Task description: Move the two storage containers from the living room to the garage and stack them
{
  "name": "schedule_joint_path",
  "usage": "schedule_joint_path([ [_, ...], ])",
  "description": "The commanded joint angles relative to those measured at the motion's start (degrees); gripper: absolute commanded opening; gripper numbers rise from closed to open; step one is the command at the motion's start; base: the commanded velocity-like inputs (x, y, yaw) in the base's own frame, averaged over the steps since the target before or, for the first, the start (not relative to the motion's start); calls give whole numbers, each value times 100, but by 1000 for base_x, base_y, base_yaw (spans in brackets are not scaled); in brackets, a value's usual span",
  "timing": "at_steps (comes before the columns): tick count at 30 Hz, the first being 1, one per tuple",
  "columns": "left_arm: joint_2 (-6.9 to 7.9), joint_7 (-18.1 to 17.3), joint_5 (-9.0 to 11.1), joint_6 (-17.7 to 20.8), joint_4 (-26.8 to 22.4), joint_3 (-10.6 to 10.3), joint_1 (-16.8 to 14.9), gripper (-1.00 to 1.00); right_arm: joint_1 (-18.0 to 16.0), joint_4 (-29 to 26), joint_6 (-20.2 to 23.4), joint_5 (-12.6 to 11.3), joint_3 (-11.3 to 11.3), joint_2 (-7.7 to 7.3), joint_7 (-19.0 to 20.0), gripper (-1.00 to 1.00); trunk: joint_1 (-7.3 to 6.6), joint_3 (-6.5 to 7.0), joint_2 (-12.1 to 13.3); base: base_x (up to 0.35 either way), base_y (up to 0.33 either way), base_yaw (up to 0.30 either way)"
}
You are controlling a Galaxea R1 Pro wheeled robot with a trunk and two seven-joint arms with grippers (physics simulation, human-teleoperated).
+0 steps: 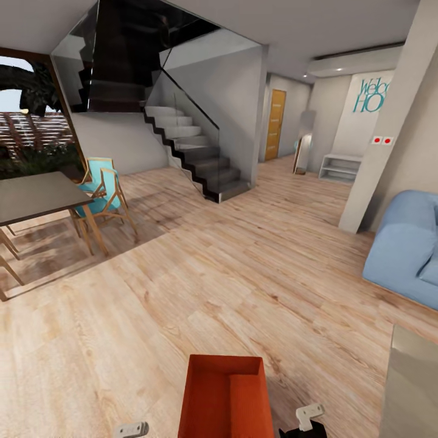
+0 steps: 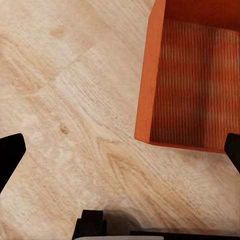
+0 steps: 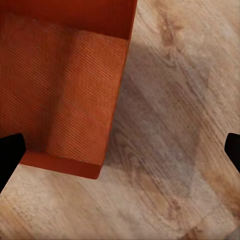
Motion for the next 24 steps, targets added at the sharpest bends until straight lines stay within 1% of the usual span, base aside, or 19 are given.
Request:
schedule_joint_path([
  [1, 2, -2, 56, 35, -9, -1, 0, 100, -1, -6, 8, 52, 13, -3, 5, 100, 0, -6, -3, 0, 0, 2],
  [6, -8, -3, 56, 36, -9, -1, -1, 100, -1, -6, 8, 51, 10, -3, 3, 100, 0, -26, -3, 0, 0, 0],
  [19, -12, -1, 56, 57, -9, -8, 1, 100, -1, -6, 8, 47, 5, -5, 5, 100, 0, -142, -3, 0, 0, 0],
  [24, -16, -1, 56, 58, -9, -9, -3, 100, -1, -6, 8, 43, -4, -8, 5, 100, 0, -188, -3, 0, 0, -57],
])
